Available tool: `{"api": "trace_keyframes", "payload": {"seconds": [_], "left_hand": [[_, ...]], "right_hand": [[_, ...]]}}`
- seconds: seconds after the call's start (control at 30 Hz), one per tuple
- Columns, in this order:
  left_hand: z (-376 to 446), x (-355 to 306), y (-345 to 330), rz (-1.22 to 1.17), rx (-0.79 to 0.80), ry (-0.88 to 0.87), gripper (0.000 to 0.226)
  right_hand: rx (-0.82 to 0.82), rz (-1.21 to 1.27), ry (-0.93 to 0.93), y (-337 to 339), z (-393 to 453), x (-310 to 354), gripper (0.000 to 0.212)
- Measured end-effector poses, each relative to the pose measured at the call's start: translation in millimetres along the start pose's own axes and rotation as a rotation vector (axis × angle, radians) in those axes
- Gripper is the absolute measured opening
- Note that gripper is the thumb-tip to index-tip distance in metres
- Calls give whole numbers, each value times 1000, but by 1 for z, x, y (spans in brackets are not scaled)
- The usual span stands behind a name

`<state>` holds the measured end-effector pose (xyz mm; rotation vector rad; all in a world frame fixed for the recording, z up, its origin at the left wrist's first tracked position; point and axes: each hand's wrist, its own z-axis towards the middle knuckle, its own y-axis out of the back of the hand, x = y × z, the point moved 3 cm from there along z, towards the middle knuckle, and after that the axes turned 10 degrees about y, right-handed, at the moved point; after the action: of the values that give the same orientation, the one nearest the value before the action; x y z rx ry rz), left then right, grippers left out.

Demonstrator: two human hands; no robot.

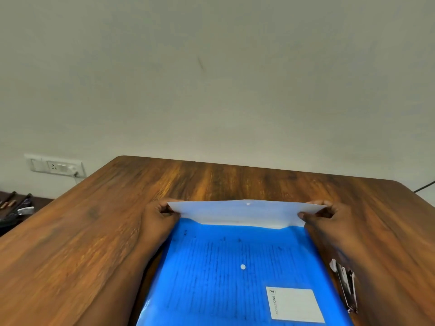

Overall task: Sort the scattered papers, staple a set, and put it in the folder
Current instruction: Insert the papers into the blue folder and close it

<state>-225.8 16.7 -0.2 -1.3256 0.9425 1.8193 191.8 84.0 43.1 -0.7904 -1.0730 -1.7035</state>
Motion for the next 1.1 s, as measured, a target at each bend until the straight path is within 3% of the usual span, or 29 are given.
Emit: {"api": "trace_keyframes", "payload": {"seconds": [0.13,0.27,0.47,0.6,0.7,0.77,0.9,1.0,1.1], "left_hand": [[1,-1,7,82,126,20,44],[-6,-8,16,187,265,-53,27],[-3,-1,23,300,340,-54,63],[-3,-2,24,362,373,19,67],[-5,-6,26,416,425,49,61],[-11,-12,24,404,412,36,50],[-35,-37,2,533,354,-170,14],[-58,-50,-24,598,462,-164,45],[-80,-54,-51,657,560,-198,53]], "right_hand": [[201,23,105,10,-5,32,23],[493,-97,152,19,-10,55,26],[786,-494,214,-6,-25,61,39],[871,-594,286,-36,-43,65,53],[907,-592,366,-55,-54,69,48],[899,-563,385,-63,-59,69,38],[861,-511,398,-72,-63,63,25],[853,-463,417,-79,-64,60,17],[846,-427,414,-82,-64,60,10]]}}
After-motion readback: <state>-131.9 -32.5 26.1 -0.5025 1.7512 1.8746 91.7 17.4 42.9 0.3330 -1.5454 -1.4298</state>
